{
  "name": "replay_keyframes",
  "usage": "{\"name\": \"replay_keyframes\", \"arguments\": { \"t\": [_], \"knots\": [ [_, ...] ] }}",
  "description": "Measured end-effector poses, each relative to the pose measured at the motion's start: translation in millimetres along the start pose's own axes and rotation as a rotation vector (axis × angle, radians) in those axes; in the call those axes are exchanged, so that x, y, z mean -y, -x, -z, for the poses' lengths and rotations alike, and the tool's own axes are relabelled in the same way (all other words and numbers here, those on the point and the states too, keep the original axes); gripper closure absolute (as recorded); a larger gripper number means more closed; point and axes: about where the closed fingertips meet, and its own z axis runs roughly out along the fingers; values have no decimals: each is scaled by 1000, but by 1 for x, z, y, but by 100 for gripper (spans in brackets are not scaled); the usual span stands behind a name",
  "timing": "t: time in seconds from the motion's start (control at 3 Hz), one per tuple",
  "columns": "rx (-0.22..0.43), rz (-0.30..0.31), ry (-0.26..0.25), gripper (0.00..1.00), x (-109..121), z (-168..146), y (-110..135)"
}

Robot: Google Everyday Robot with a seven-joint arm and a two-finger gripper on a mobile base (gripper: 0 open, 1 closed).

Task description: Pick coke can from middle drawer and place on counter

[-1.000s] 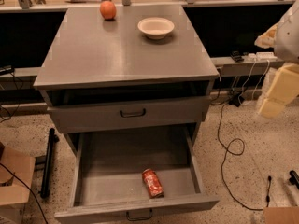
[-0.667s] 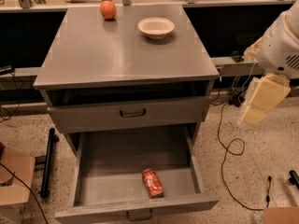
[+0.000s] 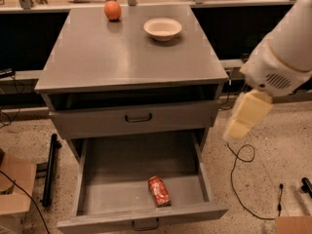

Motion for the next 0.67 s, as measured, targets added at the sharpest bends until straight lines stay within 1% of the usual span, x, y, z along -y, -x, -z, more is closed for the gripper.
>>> {"name": "replay_keyframes", "arguments": {
  "t": [0.33,0.67],
  "knots": [
    [26,-63,56,0,-17,-50,22],
    [15,-151,123,0,-34,-128,41]
  ]
}}
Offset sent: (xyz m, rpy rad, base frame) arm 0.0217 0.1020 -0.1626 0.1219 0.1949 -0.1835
